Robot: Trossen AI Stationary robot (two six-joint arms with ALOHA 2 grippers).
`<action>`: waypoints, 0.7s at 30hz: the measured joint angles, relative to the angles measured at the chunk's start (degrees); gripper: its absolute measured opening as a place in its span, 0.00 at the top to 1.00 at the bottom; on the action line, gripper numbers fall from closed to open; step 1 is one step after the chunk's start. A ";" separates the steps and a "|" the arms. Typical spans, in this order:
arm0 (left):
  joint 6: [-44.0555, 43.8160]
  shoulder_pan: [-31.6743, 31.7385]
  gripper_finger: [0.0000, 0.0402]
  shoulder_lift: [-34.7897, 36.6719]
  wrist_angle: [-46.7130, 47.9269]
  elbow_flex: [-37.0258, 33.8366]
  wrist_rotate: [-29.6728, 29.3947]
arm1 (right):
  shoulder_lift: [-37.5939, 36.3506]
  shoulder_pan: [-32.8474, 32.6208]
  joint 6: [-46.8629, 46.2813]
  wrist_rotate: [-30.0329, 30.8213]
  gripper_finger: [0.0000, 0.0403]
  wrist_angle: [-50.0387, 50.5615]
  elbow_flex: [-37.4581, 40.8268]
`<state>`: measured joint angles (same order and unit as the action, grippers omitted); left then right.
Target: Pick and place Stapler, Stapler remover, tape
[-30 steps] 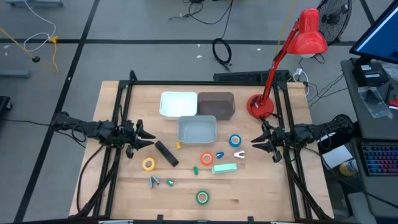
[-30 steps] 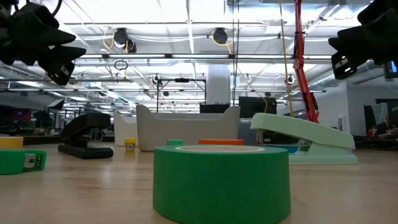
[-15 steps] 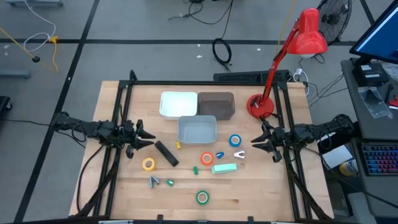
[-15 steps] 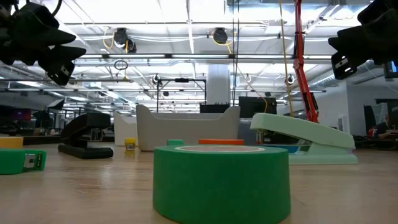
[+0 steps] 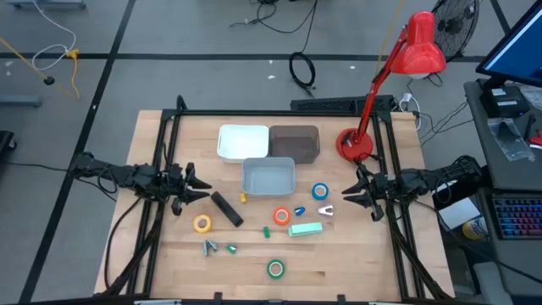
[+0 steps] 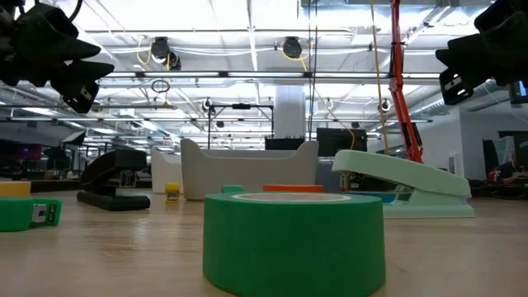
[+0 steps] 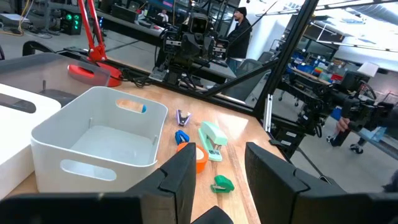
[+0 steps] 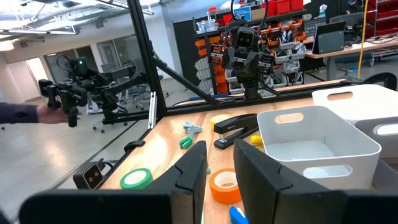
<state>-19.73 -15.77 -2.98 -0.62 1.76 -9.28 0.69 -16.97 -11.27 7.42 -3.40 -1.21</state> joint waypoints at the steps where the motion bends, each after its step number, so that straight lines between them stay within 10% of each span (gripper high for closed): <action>1: 0.00 0.00 0.66 -0.02 0.00 0.02 -0.72 | 0.00 0.02 0.00 0.00 0.82 0.00 0.02; 21: -5.73 -0.85 0.66 -2.73 -3.57 3.43 -5.29 | 0.00 0.02 0.02 0.11 0.82 0.02 0.00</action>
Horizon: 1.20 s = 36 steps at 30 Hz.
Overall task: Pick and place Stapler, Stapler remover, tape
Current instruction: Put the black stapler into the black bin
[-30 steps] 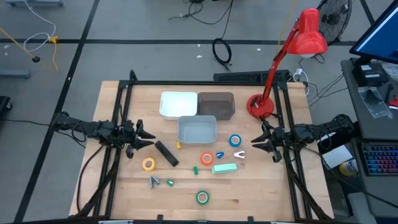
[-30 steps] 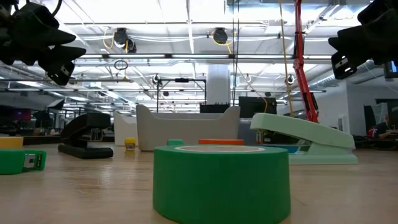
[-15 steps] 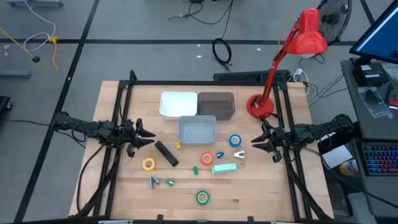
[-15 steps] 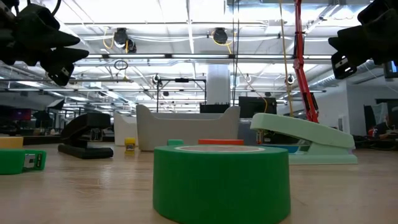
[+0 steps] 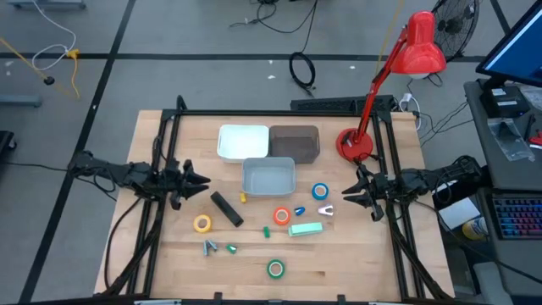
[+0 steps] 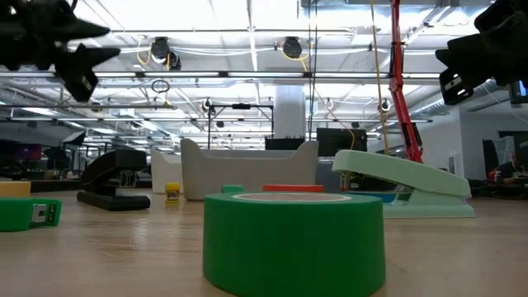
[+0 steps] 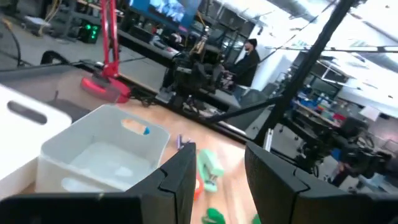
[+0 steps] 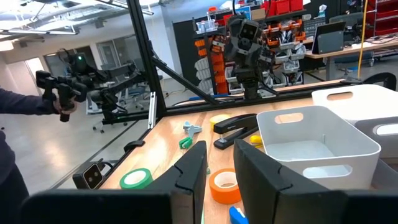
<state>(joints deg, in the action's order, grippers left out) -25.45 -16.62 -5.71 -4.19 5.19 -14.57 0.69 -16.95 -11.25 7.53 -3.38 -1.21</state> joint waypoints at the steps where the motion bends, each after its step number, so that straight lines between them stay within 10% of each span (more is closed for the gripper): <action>1: -0.02 -0.16 0.66 -1.48 0.96 1.54 0.01 | 0.02 -0.02 -0.02 0.04 0.82 -0.01 0.00; 15: -19.65 -0.92 0.66 -42.15 16.55 32.23 8.63 | 0.02 0.00 0.00 0.09 0.82 0.00 0.01; 23: -45.24 -0.17 0.66 -57.28 -3.26 40.05 8.59 | 0.02 0.00 -0.02 0.09 0.82 -0.08 0.00; 28: -44.31 1.15 0.66 -61.19 -16.10 40.13 4.99 | 0.01 0.00 0.00 0.09 0.82 -0.26 0.01; 36: -64.81 -2.10 0.66 -61.04 6.49 40.84 -15.25 | 0.02 0.00 -0.02 0.09 0.82 -0.28 0.00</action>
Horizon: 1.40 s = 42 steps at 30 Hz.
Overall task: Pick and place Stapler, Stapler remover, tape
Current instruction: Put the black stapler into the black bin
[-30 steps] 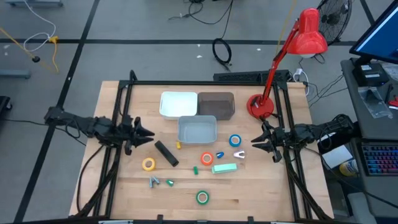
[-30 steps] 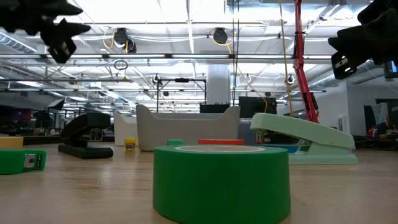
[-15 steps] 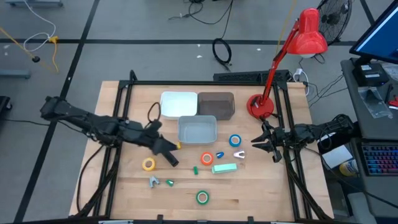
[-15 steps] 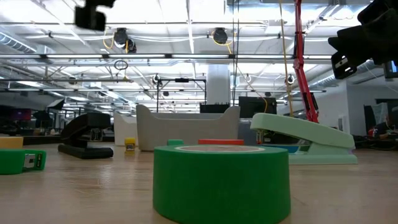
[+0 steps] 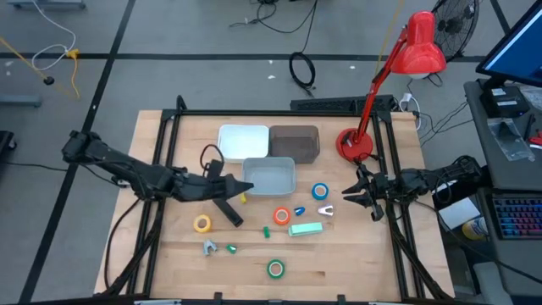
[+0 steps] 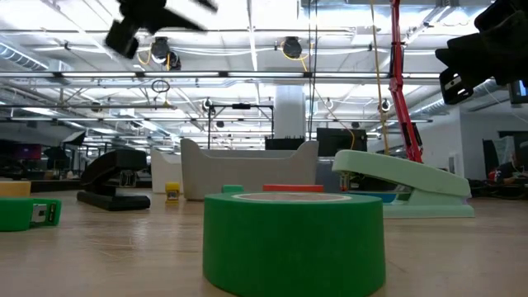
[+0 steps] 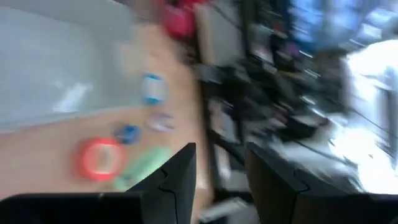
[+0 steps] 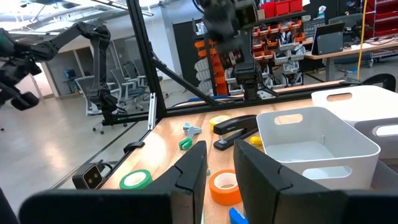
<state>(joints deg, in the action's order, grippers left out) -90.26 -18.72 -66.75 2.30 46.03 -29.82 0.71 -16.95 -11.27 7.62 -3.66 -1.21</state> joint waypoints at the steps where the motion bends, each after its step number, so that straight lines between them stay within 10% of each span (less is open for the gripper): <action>1: -2.26 -0.20 0.66 -0.11 3.87 1.00 -0.69 | 0.00 -0.02 0.02 0.00 0.82 0.00 0.00; 14: -35.47 0.42 0.66 -13.60 62.38 26.03 14.49 | 0.00 0.00 0.00 0.04 0.82 -0.02 0.02; 21: -45.96 0.79 0.66 -18.77 66.24 26.86 24.37 | 0.00 -0.01 0.00 0.02 0.82 -0.06 0.02; 42: -51.19 0.81 0.66 -19.55 70.15 26.68 23.61 | 0.00 0.00 0.00 0.02 0.82 -1.95 0.00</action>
<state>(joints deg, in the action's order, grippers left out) -141.45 -17.91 -86.30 72.44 72.71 -6.21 0.71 -16.95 -11.27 7.64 -5.61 -1.21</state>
